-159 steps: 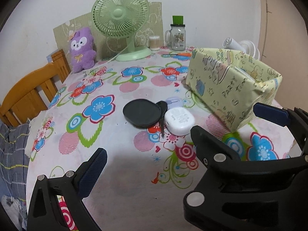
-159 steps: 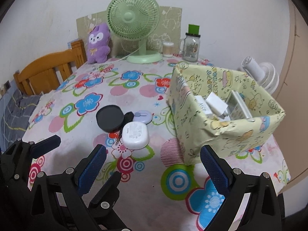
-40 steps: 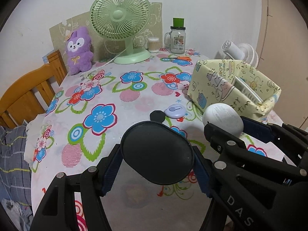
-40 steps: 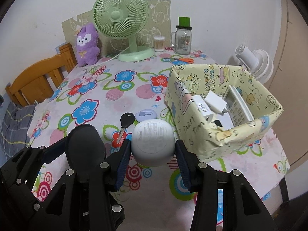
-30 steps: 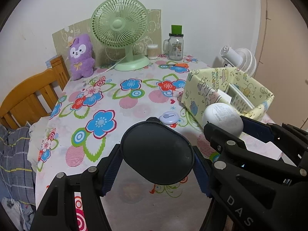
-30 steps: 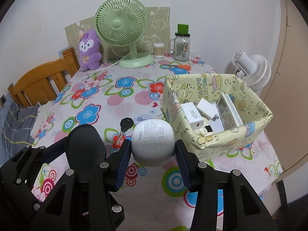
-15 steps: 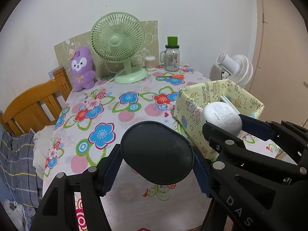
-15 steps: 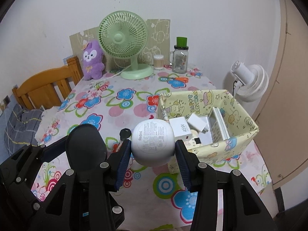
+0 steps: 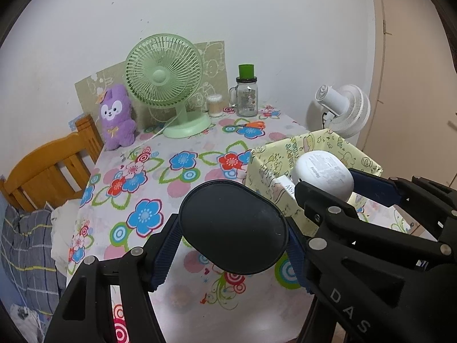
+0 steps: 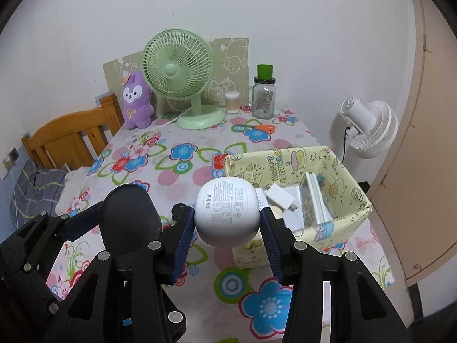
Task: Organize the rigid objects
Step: 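Lift the black pad and white power bank and carry them over the fabric box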
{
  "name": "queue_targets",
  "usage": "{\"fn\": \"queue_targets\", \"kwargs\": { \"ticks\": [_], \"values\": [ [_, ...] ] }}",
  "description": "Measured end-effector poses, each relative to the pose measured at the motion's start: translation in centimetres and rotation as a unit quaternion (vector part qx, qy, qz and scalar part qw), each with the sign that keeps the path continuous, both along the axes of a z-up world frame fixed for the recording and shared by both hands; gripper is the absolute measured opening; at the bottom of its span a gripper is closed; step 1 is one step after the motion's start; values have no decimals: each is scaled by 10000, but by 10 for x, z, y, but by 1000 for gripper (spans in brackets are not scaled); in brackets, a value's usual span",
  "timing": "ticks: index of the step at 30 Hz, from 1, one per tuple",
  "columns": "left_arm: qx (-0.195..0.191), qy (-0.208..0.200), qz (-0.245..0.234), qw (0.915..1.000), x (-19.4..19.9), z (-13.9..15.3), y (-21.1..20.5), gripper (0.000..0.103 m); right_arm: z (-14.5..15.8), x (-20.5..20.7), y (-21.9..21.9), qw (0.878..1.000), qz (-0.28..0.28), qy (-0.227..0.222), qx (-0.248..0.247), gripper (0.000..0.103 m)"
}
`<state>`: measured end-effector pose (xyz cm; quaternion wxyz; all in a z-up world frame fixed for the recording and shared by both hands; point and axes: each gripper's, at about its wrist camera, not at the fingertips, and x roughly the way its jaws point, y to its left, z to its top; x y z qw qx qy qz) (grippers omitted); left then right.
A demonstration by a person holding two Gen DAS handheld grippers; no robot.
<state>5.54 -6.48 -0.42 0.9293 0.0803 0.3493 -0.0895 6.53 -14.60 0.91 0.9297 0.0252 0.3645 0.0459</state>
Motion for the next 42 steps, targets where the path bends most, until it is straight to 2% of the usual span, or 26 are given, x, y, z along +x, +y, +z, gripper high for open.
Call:
{"fn": "queue_targets", "kwargs": {
  "ticks": [16, 42],
  "values": [
    [-22, 11, -381, 9993, 19, 4, -39, 72, 5, 15, -38, 9998, -180, -22, -16, 50],
    [65, 281, -785, 9965, 60, -16, -97, 72, -22, 55, -91, 9985, -462, 275, 49, 50]
  ]
}}
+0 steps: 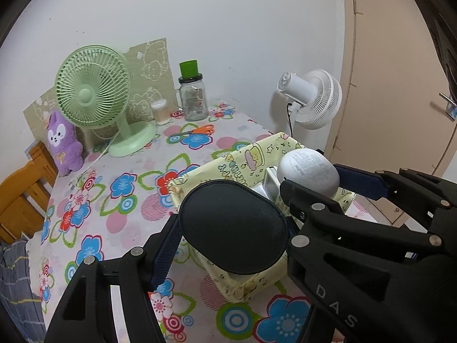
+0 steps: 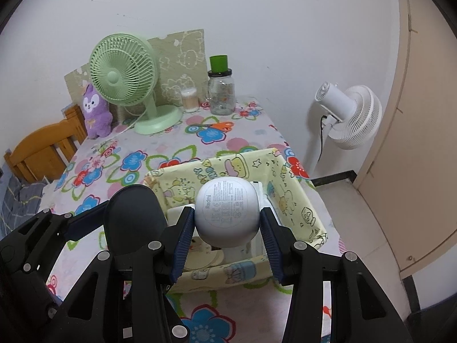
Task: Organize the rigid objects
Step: 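Lift the black pad and white power bank and carry them over the fabric box, then lower the pad and power bank into the box and open both tools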
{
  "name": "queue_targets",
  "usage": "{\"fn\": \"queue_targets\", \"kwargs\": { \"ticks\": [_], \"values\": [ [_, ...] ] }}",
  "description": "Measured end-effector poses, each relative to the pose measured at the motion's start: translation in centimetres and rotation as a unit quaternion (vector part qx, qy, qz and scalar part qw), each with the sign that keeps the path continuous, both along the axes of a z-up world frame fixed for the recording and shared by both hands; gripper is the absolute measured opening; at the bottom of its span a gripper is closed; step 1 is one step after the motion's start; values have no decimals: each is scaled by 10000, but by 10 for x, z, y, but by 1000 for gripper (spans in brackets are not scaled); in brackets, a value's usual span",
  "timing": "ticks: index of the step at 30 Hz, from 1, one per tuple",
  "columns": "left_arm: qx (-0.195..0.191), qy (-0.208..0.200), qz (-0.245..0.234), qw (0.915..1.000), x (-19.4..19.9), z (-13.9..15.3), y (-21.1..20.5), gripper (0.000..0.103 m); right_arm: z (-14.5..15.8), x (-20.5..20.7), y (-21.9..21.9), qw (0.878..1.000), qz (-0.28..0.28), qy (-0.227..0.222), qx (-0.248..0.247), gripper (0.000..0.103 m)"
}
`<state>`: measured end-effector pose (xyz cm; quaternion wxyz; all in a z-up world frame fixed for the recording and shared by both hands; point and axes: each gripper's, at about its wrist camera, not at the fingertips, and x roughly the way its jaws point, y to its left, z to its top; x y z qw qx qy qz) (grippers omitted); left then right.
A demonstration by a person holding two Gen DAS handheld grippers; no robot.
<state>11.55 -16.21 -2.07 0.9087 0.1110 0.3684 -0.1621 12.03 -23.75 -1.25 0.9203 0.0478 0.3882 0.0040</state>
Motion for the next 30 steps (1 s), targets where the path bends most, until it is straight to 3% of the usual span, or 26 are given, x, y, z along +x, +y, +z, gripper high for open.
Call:
{"fn": "queue_targets", "kwargs": {
  "ticks": [30],
  "values": [
    [270, 654, -373, 9968, 39, -42, -51, 72, -51, 41, -53, 9960, -347, 801, 207, 50]
  ]
}}
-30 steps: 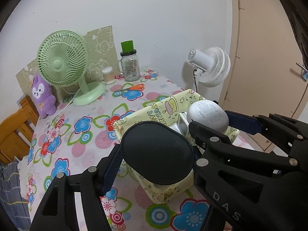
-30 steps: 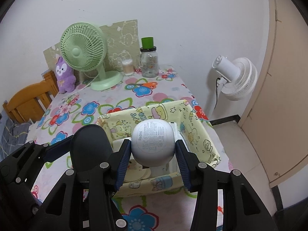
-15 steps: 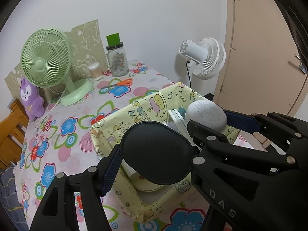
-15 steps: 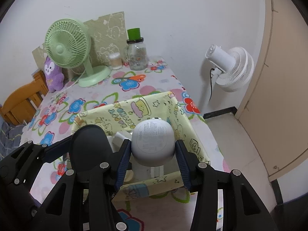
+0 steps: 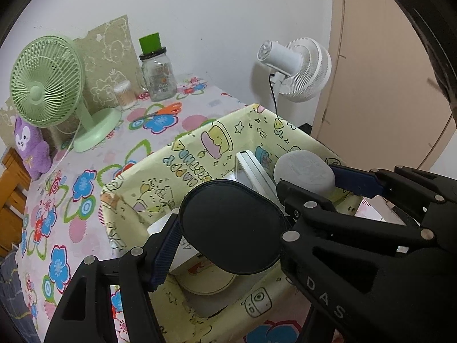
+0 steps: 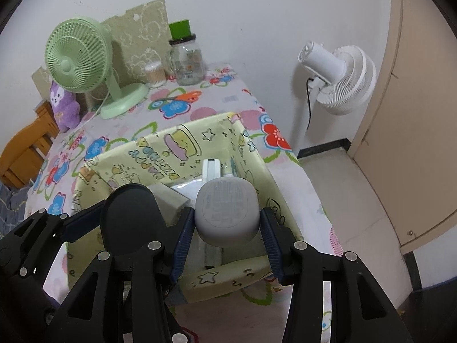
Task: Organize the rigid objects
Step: 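Lower the pad and power bank into the box and open both tools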
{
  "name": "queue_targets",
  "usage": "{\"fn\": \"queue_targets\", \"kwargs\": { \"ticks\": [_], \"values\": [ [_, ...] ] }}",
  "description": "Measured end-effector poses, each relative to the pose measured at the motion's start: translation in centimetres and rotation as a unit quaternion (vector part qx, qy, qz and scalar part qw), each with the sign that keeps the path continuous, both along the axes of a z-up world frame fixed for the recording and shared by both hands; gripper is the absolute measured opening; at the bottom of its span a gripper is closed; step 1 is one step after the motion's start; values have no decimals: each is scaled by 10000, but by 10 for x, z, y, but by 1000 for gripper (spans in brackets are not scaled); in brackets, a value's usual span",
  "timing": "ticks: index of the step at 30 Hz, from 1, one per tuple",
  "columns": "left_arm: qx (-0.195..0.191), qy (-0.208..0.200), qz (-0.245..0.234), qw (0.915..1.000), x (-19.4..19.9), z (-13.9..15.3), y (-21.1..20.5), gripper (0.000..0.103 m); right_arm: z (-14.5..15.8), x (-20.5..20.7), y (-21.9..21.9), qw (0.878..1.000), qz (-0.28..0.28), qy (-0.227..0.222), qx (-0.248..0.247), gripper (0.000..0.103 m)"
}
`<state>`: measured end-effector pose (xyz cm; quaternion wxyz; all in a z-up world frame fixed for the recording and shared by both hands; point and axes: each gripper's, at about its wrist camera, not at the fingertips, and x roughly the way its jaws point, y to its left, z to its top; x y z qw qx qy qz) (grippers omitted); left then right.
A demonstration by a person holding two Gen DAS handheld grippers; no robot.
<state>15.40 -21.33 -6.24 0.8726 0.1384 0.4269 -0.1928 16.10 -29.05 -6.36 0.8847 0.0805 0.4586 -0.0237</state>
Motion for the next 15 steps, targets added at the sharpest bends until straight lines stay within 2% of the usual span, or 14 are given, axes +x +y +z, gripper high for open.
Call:
{"fn": "queue_targets", "kwargs": {
  "ticks": [11, 15],
  "values": [
    [-127, 220, -61, 9997, 10, -5, 2, 72, -3, 3, -1, 9999, 8, 36, 121, 51],
    [-185, 312, -104, 9993, 12, -6, 3, 73, -3, 3, -1, 9999, 9, 55, 138, 55]
  ]
}}
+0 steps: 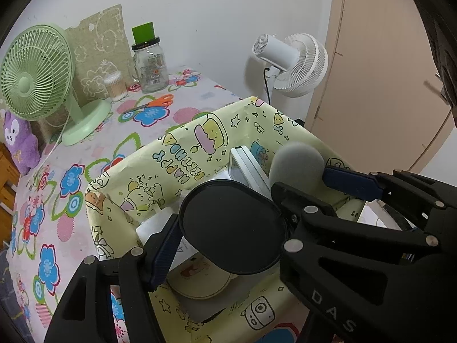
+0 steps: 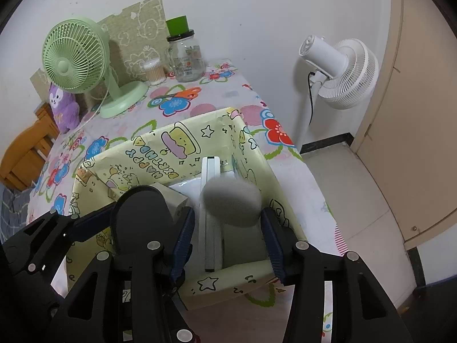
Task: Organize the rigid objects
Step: 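Lower the pad and power bank into the box and open both tools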
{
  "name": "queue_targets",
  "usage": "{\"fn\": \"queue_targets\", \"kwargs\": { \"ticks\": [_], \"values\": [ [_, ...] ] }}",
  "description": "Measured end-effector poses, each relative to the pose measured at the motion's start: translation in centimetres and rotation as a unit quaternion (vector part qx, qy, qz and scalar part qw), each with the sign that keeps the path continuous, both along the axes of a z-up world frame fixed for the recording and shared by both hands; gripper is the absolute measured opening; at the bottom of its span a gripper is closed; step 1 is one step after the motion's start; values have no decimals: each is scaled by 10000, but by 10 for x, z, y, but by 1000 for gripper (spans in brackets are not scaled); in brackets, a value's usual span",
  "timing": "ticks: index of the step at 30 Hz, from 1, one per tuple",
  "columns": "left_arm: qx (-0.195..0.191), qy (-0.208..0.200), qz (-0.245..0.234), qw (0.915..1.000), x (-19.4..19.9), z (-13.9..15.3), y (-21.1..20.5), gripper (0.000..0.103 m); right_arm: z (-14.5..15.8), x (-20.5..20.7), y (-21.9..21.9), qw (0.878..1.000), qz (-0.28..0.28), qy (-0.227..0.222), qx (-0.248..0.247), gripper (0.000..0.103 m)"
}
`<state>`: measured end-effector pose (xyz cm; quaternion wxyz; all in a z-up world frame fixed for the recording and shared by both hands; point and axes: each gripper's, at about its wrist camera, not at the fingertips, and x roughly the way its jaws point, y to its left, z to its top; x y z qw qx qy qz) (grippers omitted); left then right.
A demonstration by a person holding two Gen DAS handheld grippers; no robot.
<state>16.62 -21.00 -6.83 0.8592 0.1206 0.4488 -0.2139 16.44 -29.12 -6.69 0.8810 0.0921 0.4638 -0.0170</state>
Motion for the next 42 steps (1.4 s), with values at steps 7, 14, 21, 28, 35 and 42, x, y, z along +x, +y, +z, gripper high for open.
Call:
{"fn": "queue_targets", "kwargs": {
  "ticks": [7, 14, 21, 28, 35, 42],
  "values": [
    [23, 32, 27, 10000, 3, -1, 3, 83, 0, -2, 1, 10000, 18, -9, 98, 62],
    [-74, 155, 127, 9998, 6, -4, 9, 90, 0, -3, 4, 10000, 8, -6, 69, 67],
    [-85, 123, 133, 9998, 2, -3, 11, 92, 0, -4, 6, 10000, -63, 12, 46, 71],
    [-125, 28, 197, 9997, -6, 5, 20, 95, 7, -13, 13, 9999, -141, -95, -26, 79],
    [-115, -140, 224, 9996, -18, 14, 28, 96, 14, -23, 20, 9997, -163, -186, -24, 81],
    [-67, -291, 114, 9995, -36, 23, 34, 96, 23, -35, 31, 9994, -137, -299, -126, 83]
  ]
}}
